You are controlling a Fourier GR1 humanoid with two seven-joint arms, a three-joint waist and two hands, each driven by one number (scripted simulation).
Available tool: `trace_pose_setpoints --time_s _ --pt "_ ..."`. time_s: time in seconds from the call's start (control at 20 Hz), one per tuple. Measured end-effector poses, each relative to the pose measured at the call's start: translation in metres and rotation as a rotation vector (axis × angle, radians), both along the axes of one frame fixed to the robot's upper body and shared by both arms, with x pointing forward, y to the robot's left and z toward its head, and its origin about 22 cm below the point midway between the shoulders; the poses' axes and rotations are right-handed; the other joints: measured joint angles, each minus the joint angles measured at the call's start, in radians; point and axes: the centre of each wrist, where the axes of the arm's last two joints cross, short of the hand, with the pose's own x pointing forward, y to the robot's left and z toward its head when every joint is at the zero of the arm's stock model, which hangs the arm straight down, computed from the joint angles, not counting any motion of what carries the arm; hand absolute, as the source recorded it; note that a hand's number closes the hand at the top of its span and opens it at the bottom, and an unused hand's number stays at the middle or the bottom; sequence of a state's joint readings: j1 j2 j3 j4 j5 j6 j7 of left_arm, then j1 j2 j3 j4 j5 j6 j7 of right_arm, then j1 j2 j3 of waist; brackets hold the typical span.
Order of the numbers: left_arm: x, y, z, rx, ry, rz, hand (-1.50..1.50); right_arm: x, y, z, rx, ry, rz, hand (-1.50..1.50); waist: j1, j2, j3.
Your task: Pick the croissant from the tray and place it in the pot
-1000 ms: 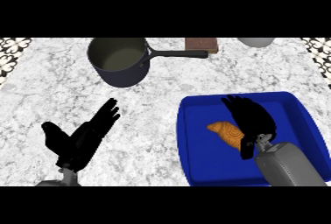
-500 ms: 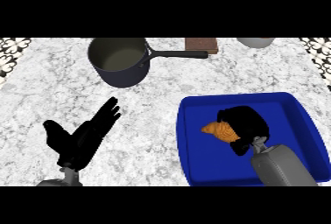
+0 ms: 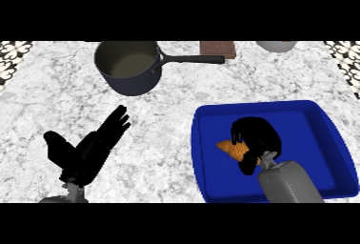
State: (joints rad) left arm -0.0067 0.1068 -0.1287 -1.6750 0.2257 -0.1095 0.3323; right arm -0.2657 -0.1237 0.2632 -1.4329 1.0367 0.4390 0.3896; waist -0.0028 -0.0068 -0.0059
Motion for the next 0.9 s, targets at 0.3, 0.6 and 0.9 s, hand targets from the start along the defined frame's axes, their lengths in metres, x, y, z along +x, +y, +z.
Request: trace_pose_setpoints --time_s 0.3,0.6,0.9 --pt "0.0 0.0 -0.002 -0.006 0.002 0.003 0.0 -0.006 0.032 0.001 0.065 0.007 -0.142 1.5 0.004 0.005 0.004" --pt "-0.004 -0.004 0.0 -0.006 0.004 0.004 0.0 -0.015 0.045 0.031 0.049 -0.144 -0.225 1.5 0.002 0.004 0.005" --pt "-0.002 0.004 -0.002 -0.001 0.006 0.008 0.0 -0.034 0.05 0.089 0.073 -0.37 -0.277 1.5 -0.005 0.002 0.005"
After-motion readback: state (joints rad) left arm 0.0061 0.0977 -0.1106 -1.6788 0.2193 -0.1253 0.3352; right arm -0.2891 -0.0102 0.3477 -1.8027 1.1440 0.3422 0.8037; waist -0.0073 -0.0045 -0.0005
